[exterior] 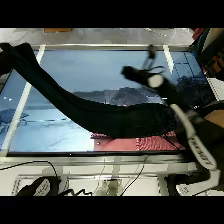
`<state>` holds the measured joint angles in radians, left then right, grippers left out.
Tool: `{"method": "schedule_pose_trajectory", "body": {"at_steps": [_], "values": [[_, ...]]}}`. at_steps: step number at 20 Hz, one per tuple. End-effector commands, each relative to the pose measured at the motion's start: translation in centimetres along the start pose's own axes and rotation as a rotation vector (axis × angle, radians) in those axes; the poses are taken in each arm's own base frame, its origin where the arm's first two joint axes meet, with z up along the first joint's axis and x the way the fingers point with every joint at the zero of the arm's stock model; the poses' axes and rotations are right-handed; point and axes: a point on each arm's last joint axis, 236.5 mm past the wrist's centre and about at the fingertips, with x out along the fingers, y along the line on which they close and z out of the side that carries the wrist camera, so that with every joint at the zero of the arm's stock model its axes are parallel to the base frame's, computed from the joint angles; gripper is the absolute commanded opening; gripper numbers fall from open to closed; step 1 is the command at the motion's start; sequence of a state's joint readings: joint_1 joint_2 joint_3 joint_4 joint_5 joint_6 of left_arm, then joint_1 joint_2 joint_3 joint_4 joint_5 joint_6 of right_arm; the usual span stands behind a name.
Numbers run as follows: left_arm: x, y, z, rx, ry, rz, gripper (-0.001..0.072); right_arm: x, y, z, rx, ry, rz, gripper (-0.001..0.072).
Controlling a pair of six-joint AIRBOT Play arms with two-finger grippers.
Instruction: Fold the clothes and pants, and hang the long-sleeved shirts on hangers.
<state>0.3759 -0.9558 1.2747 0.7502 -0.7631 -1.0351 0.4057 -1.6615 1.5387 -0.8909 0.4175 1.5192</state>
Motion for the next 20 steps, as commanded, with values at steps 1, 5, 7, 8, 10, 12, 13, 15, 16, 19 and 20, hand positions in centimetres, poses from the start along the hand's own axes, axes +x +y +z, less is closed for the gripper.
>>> {"method": "schedule_pose_trajectory", "body": {"at_steps": [1, 5, 7, 8, 10, 12, 13, 15, 16, 19, 20], "values": [[-1.3, -1.1, 0.7, 0.026, -0.016, -0.012, 0.0031, 5.9, 9.0, -9.1, -0.021, 0.183, 0.138, 0.0027], [-0.8, -1.5, 0.4, 0.002, -0.012, -0.034, 0.0031, 7.6, 16.9, -15.2, -0.086, 0.235, 0.253, 0.0026], [-0.6, -2.2, 0.6, -0.023, -0.019, -0.061, 0.0031, 7.7, 19.8, -18.0, -0.075, 0.272, 0.294, 0.0026], [-0.5, -2.4, 0.5, -0.023, -0.018, -0.067, 0.0031, 7.5, 21.2, -19.7, -0.085, 0.304, 0.314, 0.0026], [-0.3, -2.8, 0.3, -0.021, -0.01, -0.078, 0.0031, 6.5, 23.4, -23.3, -0.122, 0.373, 0.343, 0.0027], [0.1, -3.1, -0.1, -0.024, 0.001, -0.087, 0.0031, 5.5, 24.5, -25.8, -0.161, 0.427, 0.358, 0.0027], [0.4, -3.3, -0.4, -0.025, 0.009, -0.094, 0.0031, 5.3, 24.4, -26.4, -0.194, 0.444, 0.352, 0.0027], [1.0, -4.3, -1.8, -0.027, 0.061, -0.131, 0.0031, 5.7, 22.4, -26.3, -0.289, 0.453, 0.306, 0.0028], [1.2, -5.3, -3.2, -0.026, 0.116, -0.17, 0.0031, 6.1, 20.7, -25.4, -0.331, 0.449, 0.269, 0.0028], [1.6, -8.1, -9.2, -0.009, 0.349, -0.293, 0.003, 6.7, 14.7, -20.0, -0.33, 0.435, 0.16, 0.0028], [1.6, -9.3, -11.6, -0.014, 0.439, -0.346, 0.0031, 6.7, 12.5, -17.7, -0.307, 0.426, 0.126, 0.0028]]}}
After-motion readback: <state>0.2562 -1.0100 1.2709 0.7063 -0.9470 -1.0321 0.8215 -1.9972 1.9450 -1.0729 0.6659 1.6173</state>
